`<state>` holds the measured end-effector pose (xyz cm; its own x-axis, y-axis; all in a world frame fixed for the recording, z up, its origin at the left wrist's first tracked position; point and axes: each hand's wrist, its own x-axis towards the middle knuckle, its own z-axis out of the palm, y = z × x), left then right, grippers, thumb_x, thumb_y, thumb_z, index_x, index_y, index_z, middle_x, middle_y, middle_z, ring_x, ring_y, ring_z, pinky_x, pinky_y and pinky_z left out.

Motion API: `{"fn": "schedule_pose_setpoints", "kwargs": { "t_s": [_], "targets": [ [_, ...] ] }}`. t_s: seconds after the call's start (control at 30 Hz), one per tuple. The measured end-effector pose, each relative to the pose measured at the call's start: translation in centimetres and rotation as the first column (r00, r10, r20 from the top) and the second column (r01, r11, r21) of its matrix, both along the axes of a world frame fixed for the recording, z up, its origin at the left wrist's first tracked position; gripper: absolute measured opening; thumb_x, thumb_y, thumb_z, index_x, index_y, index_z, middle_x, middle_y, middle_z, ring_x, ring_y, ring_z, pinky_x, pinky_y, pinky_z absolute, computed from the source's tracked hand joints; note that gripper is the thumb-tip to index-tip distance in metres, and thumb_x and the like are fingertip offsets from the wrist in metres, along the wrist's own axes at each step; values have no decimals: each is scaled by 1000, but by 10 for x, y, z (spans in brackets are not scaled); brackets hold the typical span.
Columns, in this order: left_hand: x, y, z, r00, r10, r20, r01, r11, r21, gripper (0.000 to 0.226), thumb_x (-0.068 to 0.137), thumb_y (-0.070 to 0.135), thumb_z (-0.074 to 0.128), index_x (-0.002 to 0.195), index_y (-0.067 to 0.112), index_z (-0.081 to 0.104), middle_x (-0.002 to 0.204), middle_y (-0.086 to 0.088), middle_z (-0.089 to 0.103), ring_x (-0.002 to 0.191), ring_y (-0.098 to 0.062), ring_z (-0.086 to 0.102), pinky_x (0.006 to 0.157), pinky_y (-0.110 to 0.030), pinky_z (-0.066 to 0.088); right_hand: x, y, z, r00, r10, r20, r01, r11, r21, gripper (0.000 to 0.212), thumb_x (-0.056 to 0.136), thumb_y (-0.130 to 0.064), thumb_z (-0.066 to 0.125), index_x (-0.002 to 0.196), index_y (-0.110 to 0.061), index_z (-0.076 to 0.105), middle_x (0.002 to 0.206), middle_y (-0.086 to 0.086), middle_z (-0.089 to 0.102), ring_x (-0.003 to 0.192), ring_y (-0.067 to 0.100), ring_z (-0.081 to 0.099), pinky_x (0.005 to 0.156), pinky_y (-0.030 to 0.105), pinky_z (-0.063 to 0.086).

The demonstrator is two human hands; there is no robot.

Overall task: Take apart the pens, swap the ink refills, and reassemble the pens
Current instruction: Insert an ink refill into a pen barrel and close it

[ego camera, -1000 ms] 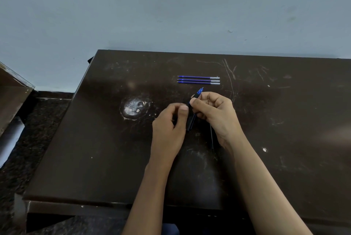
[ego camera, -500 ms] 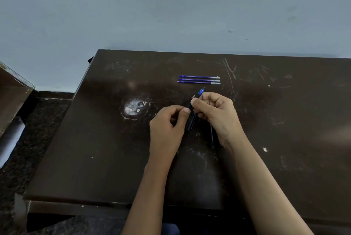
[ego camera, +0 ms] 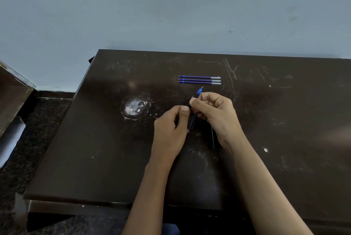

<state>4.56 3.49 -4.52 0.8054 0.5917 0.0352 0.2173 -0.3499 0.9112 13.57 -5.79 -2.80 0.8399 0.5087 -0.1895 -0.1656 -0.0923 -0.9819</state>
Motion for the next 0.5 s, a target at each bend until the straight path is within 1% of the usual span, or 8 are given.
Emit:
{"fn": "schedule_pose_setpoints", "kwargs": {
  "t_s": [0.03, 0.1, 0.2, 0.23, 0.3, 0.37, 0.43, 0.5],
  "targets": [
    [0, 0, 0, 1000, -4, -1, 4, 1000, 6, 21, 99, 28, 47, 93, 26, 67, 68, 9, 64, 59, 4, 58, 59, -9, 45, 0, 0, 0, 1000, -2, 0, 2, 1000, 5, 10, 86, -16, 70, 76, -13, 67, 56, -7, 64, 55, 2, 59, 59, 15, 49],
    [0, 1, 0, 1000, -7, 5, 7, 999, 32, 20, 98, 25, 49, 95, 25, 68, 71, 11, 65, 60, 4, 59, 59, -7, 44, 0, 0, -1, 1000, -7, 1, 7, 1000, 8, 11, 86, -15, 70, 76, -13, 68, 57, -6, 63, 55, 3, 57, 58, 15, 49],
    [0, 2, 0, 1000, 9, 14, -9, 1000, 2, 17, 97, 25, 53, 96, 23, 70, 74, 13, 67, 60, 3, 60, 57, -9, 44, 0, 0, -2, 1000, 14, -7, -14, 1000, 0, 8, 87, -17, 69, 81, -13, 69, 63, -3, 65, 60, 4, 58, 64, 19, 50],
    [0, 2, 0, 1000, 17, 13, -17, 999, -32, 19, 98, 25, 51, 92, 23, 70, 74, 14, 67, 60, 3, 59, 57, -10, 44, 0, 0, -2, 1000, 24, -19, -24, 1000, 6, 6, 88, -18, 68, 86, -13, 70, 68, 0, 68, 65, 6, 61, 69, 22, 52],
    [1, 1, 2, 1000, 20, 2, -19, 989, -148, 27, 99, 25, 47, 84, 23, 69, 75, 12, 70, 60, 7, 57, 59, -11, 41, 2, 0, -3, 998, 42, -46, -41, 999, 36, 14, 92, -16, 63, 103, -14, 71, 92, 8, 74, 82, 11, 66, 86, 33, 54],
    [2, -1, 3, 1000, -20, -14, 16, 972, -234, 31, 101, 25, 44, 82, 22, 69, 74, 8, 71, 56, 8, 54, 60, -11, 39, 4, -2, -2, 995, 68, -73, -62, 995, 78, 23, 96, -10, 56, 114, -17, 68, 109, 7, 73, 92, 13, 65, 94, 37, 51],
    [1, -1, 4, 999, -53, -11, 49, 969, -242, 29, 100, 25, 45, 85, 22, 69, 72, 8, 71, 56, 8, 54, 59, -9, 39, 4, -3, 0, 992, 73, -102, -62, 992, 108, 23, 96, -7, 54, 112, -14, 69, 107, 8, 74, 92, 19, 66, 91, 39, 52],
    [1, 1, 3, 999, -42, 21, 46, 973, -226, 25, 99, 24, 49, 86, 23, 71, 70, 9, 71, 61, 8, 58, 62, -8, 41, 3, -4, 2, 993, 37, -116, -22, 992, 127, 19, 93, -6, 59, 107, -9, 71, 99, 10, 75, 88, 17, 69, 83, 32, 57]
  ]
}}
